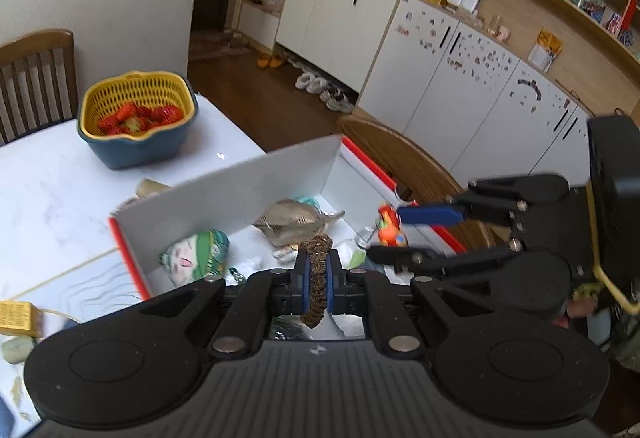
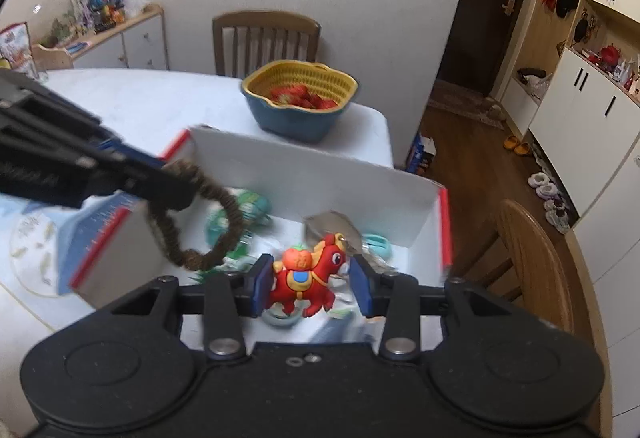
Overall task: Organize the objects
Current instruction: 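Carry the bead bracelet and horse keychain over the open red box, then open both tools to drop the bracelet and keychain into the box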
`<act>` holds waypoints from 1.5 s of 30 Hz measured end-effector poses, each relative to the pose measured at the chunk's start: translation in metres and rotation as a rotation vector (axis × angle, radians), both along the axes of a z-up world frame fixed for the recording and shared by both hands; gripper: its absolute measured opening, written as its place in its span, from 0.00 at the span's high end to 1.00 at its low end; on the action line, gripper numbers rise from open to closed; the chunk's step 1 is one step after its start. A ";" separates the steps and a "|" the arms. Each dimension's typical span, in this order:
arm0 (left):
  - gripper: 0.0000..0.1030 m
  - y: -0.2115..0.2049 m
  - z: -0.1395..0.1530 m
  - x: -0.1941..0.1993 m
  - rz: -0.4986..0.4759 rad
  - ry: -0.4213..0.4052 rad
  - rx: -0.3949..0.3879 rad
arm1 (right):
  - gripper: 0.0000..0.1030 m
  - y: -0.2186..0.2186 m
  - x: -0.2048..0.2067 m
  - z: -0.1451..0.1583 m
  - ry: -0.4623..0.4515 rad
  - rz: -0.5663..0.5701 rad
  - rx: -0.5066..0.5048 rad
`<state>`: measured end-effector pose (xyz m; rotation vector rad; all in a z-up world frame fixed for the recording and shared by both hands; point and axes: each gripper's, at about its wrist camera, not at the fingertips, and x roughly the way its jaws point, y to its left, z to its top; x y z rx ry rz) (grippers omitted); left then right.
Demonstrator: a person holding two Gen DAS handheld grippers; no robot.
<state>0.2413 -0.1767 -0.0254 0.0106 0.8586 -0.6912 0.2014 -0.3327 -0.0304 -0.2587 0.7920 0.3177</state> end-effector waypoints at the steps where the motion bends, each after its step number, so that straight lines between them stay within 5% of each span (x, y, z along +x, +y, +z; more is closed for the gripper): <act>1: 0.93 -0.004 -0.004 0.002 0.001 0.006 0.007 | 0.62 -0.004 0.005 -0.003 0.005 -0.004 -0.006; 15: 0.93 -0.028 -0.038 0.052 0.054 0.055 0.057 | 0.62 -0.018 0.035 -0.041 0.099 0.051 0.003; 27: 0.93 -0.039 -0.083 0.082 0.090 0.103 0.202 | 0.61 -0.006 0.043 -0.072 0.194 0.134 -0.074; 45: 0.90 -0.040 -0.095 0.088 0.096 0.207 0.282 | 0.60 0.002 0.047 -0.080 0.258 0.146 -0.121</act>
